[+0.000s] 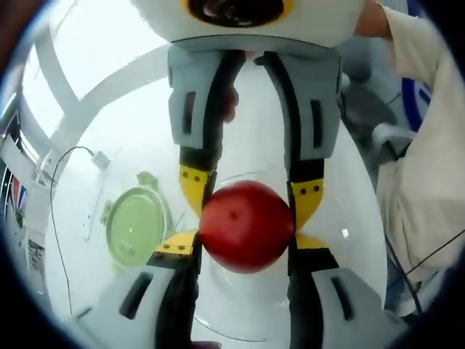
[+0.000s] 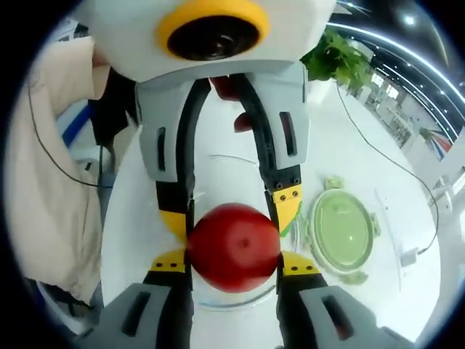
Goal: Open container latches remove lid place lid upside down on tabletop take tomato from container place on tabletop
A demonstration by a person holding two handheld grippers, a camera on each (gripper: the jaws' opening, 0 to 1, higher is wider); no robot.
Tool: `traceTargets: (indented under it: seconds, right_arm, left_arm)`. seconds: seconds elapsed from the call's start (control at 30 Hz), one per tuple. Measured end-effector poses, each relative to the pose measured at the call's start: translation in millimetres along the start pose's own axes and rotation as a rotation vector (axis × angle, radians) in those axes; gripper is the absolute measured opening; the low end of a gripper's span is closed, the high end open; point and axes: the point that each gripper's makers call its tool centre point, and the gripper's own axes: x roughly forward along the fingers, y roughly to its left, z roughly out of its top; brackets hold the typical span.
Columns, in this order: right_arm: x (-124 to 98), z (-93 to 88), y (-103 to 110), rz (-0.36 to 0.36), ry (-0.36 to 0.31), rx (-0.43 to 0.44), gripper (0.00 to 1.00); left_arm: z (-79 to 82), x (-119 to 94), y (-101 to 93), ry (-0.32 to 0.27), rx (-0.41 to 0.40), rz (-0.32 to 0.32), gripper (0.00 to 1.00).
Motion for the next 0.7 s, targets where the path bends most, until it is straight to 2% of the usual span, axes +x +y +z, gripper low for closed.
traceTargets:
  seconds: [0.2, 0.27, 0.33, 0.7]
  right_arm:
    - [-24, -11.9, -3, -0.035, 0.007, 0.008, 0.41]
    - [-31, -19.2, 3, -0.045, 0.014, 0.016, 0.41]
    - [-39, -27.1, 5, -0.053, 0.019, 0.023, 0.41]
    - [-75, -79.1, -2, -0.105, 0.063, 0.084, 0.41]
  left_arm:
    - [23.2, 1, 3.0, -0.024, 0.040, 0.004, 0.38]
    - [35.1, 6, -5.5, -0.025, 0.058, -0.002, 0.38]
    - [40.0, 9, -6.1, -0.025, 0.068, -0.009, 0.37]
    - [92.9, 48, -8.0, -0.050, 0.131, -0.049, 0.37]
